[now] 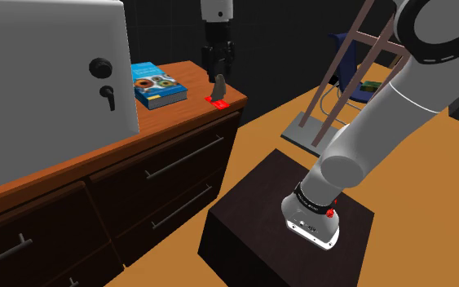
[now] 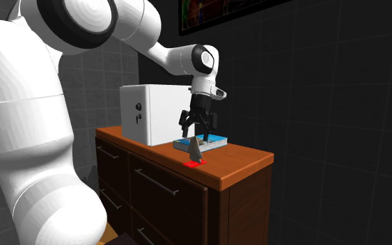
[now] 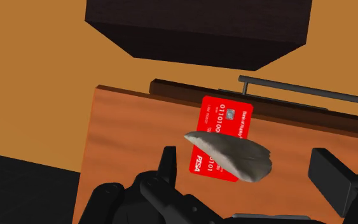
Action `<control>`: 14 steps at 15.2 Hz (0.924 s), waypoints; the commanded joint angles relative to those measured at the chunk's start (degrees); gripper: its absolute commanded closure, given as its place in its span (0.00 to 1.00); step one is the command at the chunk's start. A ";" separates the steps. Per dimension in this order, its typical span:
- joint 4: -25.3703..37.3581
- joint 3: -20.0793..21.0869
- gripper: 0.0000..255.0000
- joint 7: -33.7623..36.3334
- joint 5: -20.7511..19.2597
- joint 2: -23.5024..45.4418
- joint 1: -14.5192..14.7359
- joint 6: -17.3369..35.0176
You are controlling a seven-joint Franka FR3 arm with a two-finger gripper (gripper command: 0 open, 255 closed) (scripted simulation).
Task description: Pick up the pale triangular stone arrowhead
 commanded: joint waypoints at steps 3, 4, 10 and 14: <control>-2.45 0.03 0.00 0.01 0.01 0.25 0.02 2.70; -2.45 0.03 0.00 0.01 0.01 0.25 0.02 2.70; -2.49 0.02 1.00 -0.02 0.01 0.17 0.01 2.66; -2.45 0.03 1.00 0.01 0.01 0.25 0.01 2.70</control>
